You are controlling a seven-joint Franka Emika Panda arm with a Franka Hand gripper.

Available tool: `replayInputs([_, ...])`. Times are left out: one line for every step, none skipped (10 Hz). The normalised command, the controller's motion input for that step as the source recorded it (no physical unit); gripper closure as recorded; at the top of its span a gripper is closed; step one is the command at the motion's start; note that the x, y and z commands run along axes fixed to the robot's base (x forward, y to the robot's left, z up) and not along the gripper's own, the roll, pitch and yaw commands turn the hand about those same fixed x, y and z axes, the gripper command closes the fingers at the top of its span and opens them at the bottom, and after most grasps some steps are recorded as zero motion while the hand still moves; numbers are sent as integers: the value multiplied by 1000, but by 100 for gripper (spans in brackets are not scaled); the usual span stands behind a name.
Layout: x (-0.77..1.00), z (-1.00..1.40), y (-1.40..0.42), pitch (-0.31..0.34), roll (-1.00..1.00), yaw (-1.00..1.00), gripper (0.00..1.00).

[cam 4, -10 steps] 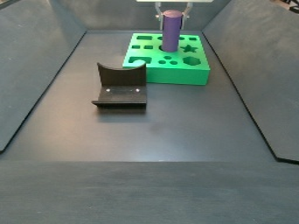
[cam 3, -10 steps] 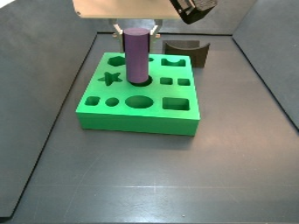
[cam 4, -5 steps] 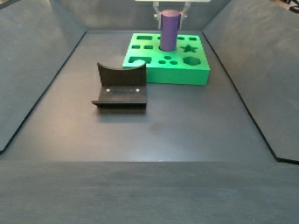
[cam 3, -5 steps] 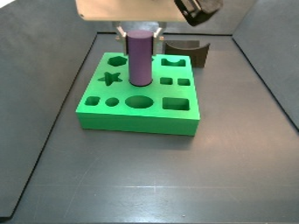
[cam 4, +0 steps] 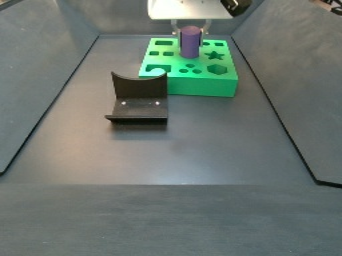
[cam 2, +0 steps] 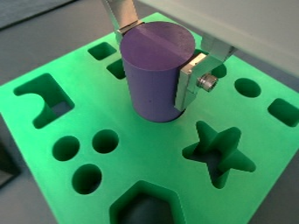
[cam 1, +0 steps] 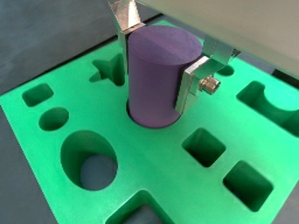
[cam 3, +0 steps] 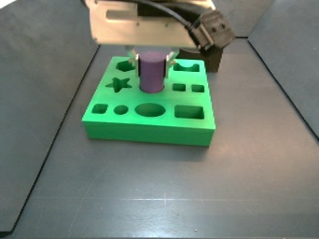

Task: Insert the round object.

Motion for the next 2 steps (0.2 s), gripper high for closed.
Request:
replayInputs([-29,-837,-303,-174,-17,17,100])
replayInputs([0,-300,-229,-116,14,14,100])
